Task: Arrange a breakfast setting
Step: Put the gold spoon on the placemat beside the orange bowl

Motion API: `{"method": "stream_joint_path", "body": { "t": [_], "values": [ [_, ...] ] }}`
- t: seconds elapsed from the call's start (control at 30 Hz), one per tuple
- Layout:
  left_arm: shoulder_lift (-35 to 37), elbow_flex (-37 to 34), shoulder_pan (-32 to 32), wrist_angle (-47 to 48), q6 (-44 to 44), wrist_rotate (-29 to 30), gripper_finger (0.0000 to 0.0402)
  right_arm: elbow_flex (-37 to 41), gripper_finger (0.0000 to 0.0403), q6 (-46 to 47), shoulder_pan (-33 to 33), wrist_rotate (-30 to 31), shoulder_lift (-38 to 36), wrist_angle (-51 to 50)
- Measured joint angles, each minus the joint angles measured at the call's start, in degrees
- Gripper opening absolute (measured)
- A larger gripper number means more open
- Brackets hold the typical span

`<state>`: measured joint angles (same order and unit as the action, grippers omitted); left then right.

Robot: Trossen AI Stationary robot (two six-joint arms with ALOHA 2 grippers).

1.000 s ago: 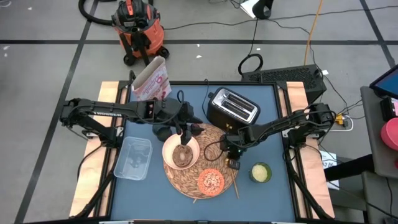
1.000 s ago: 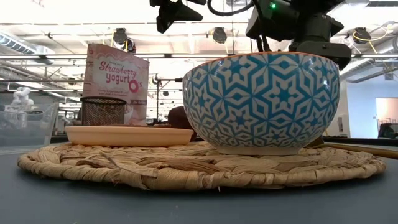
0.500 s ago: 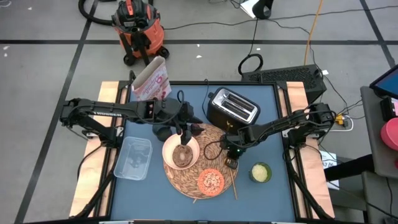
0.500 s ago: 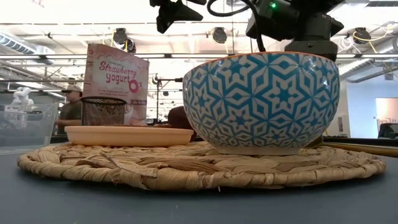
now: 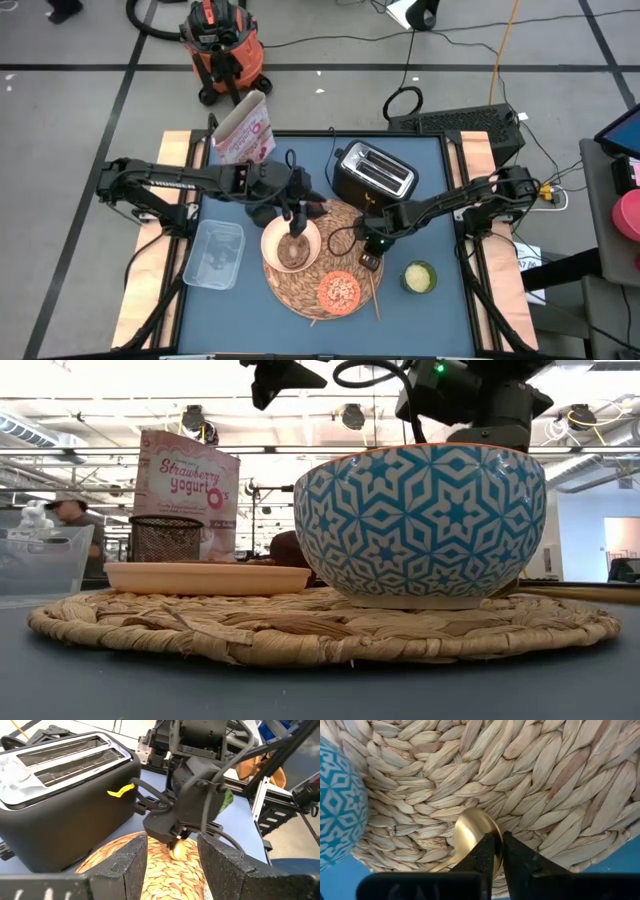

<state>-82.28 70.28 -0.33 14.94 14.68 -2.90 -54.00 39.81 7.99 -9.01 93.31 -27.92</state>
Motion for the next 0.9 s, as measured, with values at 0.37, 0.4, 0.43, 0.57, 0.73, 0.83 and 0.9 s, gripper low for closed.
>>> {"method": "stream_joint_path", "body": {
  "t": [0.37, 0.4, 0.43, 0.57, 0.73, 0.83, 0.9],
  "values": [
    [0.0, 0.0, -1.68, 0.0, 0.02, 0.0, 0.0179, 0.11, 0.0102, -0.13, 0.0, 0.82, 0.13, -0.04],
    [0.0, 0.0, -1.67, 0.0, 0.02, 0.0, 0.0179, 0.11, 0.0111, -0.15, 0.0, 0.82, 0.13, -0.02],
    [0.0, 0.0, -1.67, 0.0, 0.02, 0.0, 0.0179, 0.11, 0.0119, -0.13, -0.02, 0.82, 0.13, -0.02],
    [0.0, 0.0, -1.67, 0.02, 0.02, 0.0, 0.0179, 0.11, 0.0143, -0.16, -0.02, 0.48, 0.13, -0.04],
    [0.0, 0.0, -1.67, 0.02, 0.02, 0.0, 0.0179, 0.11, 0.0152, -0.17, -0.47, 0.09, 0.13, -0.02],
    [0.0, 0.0, -1.67, 0.02, 0.02, 0.0, 0.0179, 0.11, 0.0152, -0.17, -0.89, 0.03, -0.29, -0.19],
    [0.0, 0.0, -1.67, 0.02, 0.04, 0.0, 0.0179, 0.11, 0.0153, -0.23, -1.25, 0.03, -1.2, -0.29]
  ]
}}
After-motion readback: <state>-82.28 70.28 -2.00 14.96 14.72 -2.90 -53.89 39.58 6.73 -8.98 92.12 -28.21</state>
